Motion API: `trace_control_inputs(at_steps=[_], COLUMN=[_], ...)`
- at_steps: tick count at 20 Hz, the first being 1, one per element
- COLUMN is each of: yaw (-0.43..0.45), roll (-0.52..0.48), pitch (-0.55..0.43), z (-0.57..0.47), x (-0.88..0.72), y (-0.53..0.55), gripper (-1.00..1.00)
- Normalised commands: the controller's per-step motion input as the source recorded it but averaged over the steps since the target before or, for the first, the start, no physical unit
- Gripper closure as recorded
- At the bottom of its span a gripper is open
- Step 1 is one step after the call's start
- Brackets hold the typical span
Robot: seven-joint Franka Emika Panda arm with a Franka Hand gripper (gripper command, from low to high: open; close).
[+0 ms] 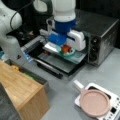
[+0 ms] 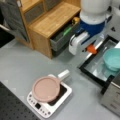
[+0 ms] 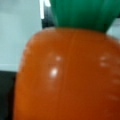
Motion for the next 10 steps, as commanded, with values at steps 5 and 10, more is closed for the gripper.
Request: trace_control_inputs(at_steps=[5,10], yaw=[-0.012,0.041], roll=[0.12,0.143], pitch=[-0.245,-0.198], z=[-0.25,-0.14], x=[-0.96,-0.59], y=[0.34,0.14], gripper=[1.0,1.0])
